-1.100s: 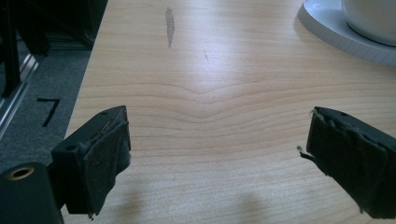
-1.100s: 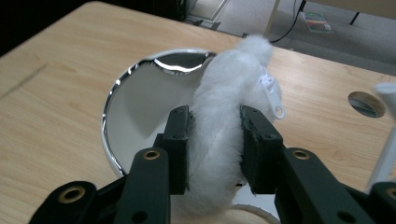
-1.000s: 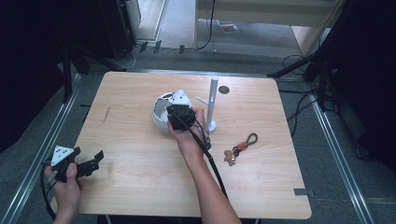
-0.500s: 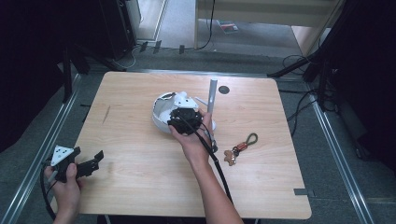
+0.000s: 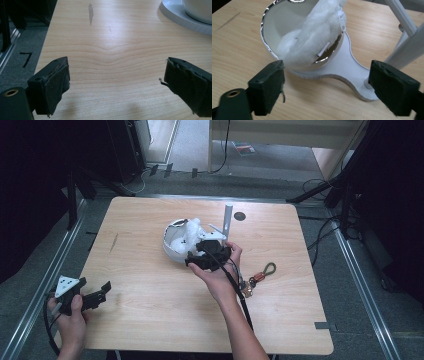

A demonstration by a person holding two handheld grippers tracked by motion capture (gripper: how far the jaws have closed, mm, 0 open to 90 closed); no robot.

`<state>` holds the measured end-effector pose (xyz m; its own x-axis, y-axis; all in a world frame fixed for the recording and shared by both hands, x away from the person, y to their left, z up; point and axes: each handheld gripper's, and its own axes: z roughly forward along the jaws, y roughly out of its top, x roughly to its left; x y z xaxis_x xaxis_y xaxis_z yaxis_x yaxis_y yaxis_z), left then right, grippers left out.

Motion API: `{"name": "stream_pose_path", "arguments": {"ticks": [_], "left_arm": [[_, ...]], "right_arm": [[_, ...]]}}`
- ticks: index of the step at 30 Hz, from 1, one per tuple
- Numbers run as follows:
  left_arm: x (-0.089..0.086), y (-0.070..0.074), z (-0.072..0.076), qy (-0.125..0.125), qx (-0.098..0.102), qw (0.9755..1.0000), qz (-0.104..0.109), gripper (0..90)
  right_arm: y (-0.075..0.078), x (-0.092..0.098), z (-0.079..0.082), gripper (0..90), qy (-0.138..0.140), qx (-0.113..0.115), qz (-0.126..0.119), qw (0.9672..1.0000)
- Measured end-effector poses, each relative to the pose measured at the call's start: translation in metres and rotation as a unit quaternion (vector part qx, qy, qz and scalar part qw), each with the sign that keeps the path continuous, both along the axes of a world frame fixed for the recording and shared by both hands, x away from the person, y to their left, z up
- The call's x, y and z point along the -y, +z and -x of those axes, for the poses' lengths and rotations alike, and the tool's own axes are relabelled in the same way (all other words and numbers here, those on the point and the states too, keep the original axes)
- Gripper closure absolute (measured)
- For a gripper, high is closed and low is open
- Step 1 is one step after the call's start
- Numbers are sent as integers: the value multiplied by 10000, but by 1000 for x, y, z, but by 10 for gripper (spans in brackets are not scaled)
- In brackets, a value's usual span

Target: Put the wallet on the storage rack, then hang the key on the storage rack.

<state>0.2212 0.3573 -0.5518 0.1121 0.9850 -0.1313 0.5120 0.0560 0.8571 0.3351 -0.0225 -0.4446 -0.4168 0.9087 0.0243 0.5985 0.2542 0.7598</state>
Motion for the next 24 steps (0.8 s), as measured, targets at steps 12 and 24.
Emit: {"name": "stream_pose_path", "arguments": {"ticks": [12, 24], "left_arm": [[-1, 0, 1, 12, 14, 10000, 31, 70], [1, 0, 2, 19, 61, 10000, -33, 70]], "right_arm": [[-8, 29, 17, 91, -138, -145, 42, 9998], [-23, 77, 26, 91, -534, -313, 0, 9981]]}}
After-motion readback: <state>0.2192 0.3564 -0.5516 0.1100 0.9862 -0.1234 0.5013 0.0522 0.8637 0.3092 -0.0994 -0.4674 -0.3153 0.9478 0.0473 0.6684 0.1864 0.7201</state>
